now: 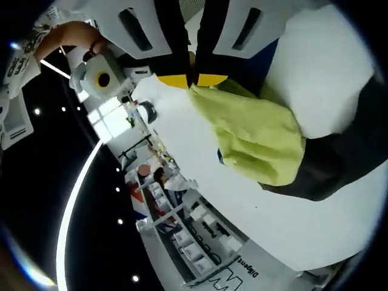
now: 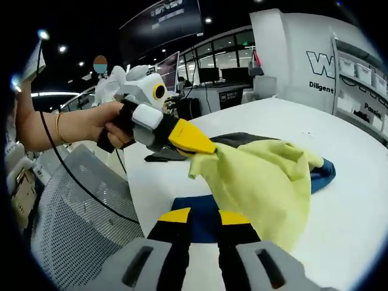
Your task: Fold the garment on the visible template until the final outline fits inside the template.
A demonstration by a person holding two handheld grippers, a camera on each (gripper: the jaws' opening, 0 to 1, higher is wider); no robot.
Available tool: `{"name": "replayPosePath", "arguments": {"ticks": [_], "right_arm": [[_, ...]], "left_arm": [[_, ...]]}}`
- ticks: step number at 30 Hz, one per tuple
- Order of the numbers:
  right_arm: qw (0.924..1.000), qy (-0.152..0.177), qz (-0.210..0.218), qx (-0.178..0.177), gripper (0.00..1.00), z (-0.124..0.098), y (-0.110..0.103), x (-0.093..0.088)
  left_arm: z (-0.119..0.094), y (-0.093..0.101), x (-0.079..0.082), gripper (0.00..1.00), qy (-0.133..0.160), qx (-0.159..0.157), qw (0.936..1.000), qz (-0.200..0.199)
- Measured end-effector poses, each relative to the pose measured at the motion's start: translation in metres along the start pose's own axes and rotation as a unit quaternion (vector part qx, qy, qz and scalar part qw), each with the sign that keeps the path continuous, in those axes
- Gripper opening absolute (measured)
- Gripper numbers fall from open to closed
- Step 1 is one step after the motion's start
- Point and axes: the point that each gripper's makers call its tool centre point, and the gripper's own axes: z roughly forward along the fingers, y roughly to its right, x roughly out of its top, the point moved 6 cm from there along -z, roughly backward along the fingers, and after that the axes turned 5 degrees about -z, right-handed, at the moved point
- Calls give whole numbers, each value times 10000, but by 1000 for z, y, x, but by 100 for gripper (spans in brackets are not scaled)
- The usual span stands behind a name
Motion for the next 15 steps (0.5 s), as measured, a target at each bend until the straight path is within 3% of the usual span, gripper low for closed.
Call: {"name": "replayPosePath", "arguments": {"ticks": [7,15], "right_arm": [[9984,77,448,-345,21,-11,18,-2],[9931,7,955,-675,28,-9,29,-7]], "left_arm": [[-28,2,25,0,218,393,9973,581],[-42,12,43,0,451,540,9944,792]]}}
